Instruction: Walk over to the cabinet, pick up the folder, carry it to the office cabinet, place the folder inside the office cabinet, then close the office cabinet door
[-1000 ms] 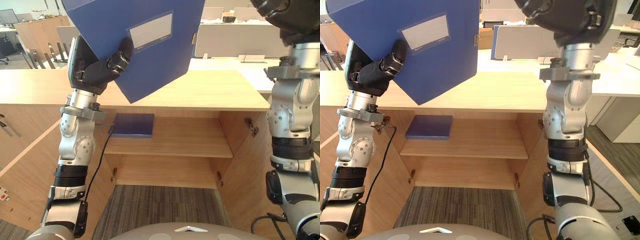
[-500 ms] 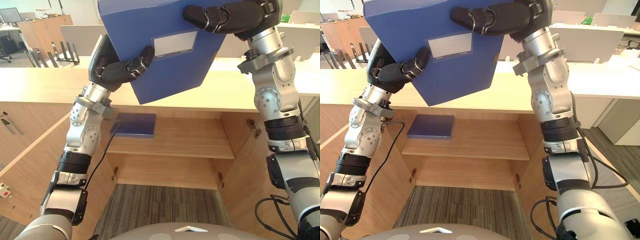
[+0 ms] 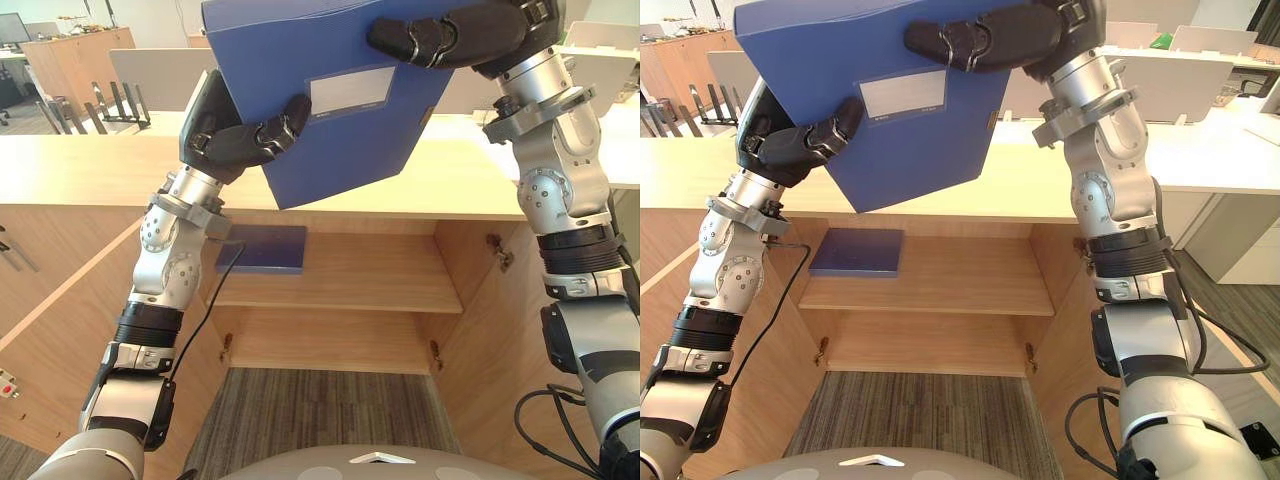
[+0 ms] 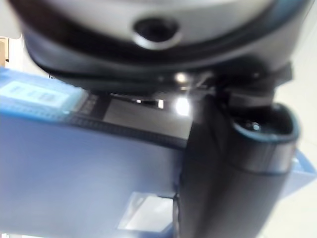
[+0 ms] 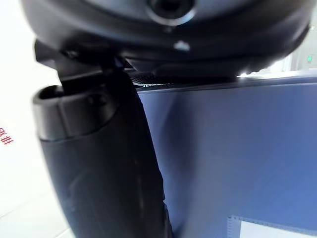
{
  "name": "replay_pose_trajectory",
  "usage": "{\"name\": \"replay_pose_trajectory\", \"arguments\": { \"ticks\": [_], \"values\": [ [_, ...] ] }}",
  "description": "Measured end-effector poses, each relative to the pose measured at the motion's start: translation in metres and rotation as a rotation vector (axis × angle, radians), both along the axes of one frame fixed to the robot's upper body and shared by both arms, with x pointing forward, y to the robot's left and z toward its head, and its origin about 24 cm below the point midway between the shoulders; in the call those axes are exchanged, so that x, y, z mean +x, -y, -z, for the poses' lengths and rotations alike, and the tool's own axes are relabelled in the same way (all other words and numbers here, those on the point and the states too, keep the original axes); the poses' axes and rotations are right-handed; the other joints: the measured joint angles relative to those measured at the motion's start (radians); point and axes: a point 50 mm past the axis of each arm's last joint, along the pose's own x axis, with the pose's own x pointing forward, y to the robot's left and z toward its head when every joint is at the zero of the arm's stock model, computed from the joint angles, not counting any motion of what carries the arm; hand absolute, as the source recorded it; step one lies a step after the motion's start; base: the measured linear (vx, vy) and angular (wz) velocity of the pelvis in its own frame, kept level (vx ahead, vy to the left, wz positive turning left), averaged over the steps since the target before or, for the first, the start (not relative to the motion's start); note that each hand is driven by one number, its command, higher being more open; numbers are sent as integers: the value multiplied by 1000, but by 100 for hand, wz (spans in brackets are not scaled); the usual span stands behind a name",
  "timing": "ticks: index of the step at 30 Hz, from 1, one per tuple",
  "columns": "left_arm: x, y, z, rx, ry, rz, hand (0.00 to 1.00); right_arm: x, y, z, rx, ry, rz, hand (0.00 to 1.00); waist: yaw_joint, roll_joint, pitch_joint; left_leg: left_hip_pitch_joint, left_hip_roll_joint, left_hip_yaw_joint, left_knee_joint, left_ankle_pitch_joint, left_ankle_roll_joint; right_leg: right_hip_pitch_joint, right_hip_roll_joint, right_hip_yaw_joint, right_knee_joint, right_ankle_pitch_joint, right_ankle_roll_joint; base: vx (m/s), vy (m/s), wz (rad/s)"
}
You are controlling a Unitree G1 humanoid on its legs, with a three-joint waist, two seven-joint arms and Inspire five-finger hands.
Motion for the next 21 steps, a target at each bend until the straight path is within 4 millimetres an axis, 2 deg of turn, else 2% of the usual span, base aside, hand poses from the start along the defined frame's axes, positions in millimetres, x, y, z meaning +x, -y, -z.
{"name": "replay_pose_trajectory", "arguments": {
  "ticks": [7, 16, 21],
  "values": [
    [-1, -8, -5, 39, 21, -37, 0, 4, 2, 13, -48, -43, -6, 100, -9, -8, 5, 0, 0, 0, 0, 0, 0, 0, 0, 0, 0, 0, 0, 0, 0, 0],
    [-7, -15, -17, 32, 78, -67, 0, 19, 9, 86, -80, -338, 8, 100, -11, -19, 10, -3, 0, 0, 0, 0, 0, 1, 0, 0, 1, 0, 0, 0, 0, 0],
    [-13, -20, -28, 4, 132, -76, 0, 25, 12, 98, -52, -408, 19, 100, -13, -16, 12, -3, 0, 0, 0, 0, 0, 1, 0, 0, 1, 0, 0, 0, 0, 0]
  ]
}}
